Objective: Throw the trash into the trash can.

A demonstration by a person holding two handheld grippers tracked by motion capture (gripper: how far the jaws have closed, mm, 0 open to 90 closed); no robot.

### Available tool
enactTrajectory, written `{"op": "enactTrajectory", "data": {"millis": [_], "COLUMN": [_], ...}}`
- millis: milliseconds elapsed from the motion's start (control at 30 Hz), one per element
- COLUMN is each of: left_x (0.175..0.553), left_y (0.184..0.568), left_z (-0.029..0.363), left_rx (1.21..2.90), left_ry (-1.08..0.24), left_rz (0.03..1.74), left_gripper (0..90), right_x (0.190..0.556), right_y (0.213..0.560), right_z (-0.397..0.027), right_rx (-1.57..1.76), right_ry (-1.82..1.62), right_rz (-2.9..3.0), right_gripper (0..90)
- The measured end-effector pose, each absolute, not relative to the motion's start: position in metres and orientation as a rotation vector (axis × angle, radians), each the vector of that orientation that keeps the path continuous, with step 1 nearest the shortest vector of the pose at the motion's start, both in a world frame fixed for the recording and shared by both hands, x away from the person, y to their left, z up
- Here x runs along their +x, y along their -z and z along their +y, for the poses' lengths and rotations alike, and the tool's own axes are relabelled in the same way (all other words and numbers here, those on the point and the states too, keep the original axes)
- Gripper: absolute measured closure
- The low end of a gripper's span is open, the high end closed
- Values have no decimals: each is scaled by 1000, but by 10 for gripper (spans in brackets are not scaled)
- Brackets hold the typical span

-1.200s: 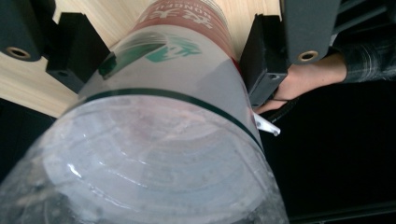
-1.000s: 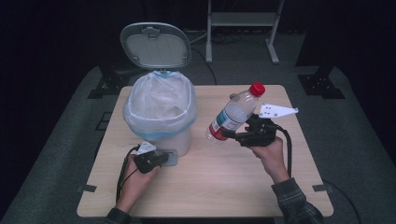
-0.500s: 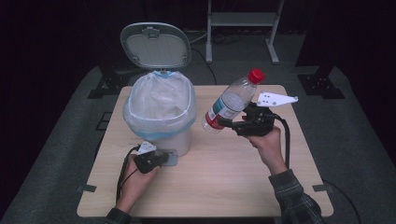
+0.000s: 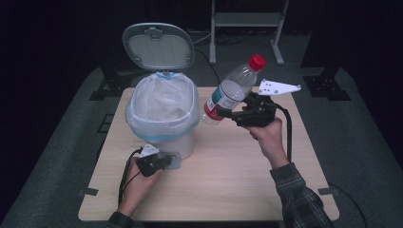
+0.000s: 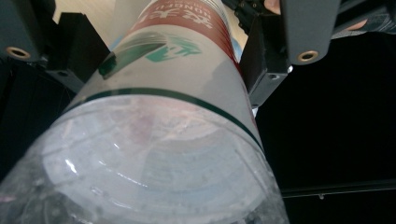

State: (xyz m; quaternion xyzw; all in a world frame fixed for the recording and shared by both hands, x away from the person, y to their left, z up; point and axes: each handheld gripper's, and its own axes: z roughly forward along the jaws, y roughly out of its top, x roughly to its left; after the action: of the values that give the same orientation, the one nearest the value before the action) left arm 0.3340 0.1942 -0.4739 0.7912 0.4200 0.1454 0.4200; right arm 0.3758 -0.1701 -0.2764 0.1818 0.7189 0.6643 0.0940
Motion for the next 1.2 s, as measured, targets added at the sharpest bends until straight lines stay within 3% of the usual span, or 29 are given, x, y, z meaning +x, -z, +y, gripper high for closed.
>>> {"op": "enactTrajectory", "data": {"millis": [1200], "left_x": [334], "left_y": [474], "left_z": [195], "left_rx": [1986], "left_ry": [-359], "left_rz": [1050], "left_gripper": [891], "right_x": [407], "right_y": [234], "right_z": [-117], "right_rx": [469], "right_ry": [-2042], "right_rz": [2136], "right_gripper": [299]}}
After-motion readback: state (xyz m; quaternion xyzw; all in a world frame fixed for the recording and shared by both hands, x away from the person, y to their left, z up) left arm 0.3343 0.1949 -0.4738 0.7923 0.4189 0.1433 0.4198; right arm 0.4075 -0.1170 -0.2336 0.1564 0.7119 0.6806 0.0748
